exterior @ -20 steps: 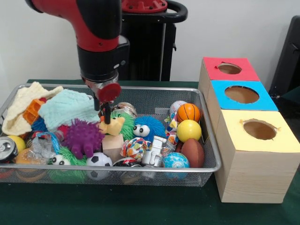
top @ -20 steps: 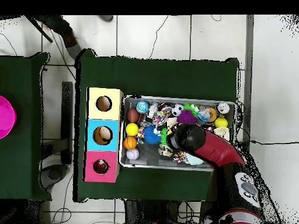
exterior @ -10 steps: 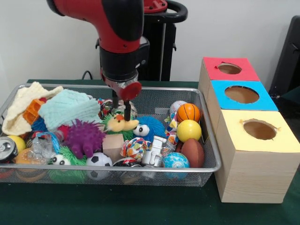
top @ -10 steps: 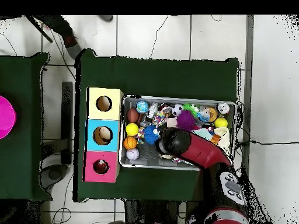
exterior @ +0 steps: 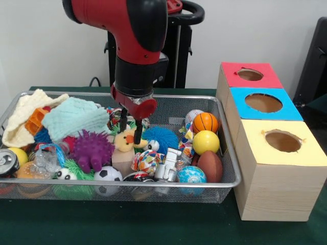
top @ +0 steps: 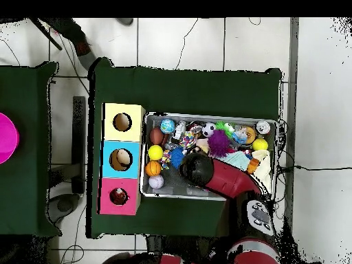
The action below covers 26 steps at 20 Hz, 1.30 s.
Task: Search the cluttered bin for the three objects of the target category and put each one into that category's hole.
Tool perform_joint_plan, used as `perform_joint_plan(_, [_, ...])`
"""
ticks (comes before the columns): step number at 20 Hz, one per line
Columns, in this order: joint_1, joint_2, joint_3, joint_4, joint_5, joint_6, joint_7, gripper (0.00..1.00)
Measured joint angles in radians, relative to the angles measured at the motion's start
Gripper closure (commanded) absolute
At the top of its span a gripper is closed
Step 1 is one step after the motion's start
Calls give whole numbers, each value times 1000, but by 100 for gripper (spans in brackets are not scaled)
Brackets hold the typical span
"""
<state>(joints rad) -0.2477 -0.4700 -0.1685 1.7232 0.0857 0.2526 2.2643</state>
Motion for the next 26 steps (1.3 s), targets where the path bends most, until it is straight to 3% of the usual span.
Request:
perform_joint_plan(8, [38,34,-37,-10,0,-92,0,0])
perform_joint_plan(9, [37,35,-38,-12,0,-92,0,100])
perform_joint_plan(17, [4,23,-24,-11,-1,-64,0,100])
perform_joint_plan(22, [-4,-36,-29,-8,-1,71,0,100])
perform_joint_plan(26, [21,-127,-43,8,-1,207,0,100])
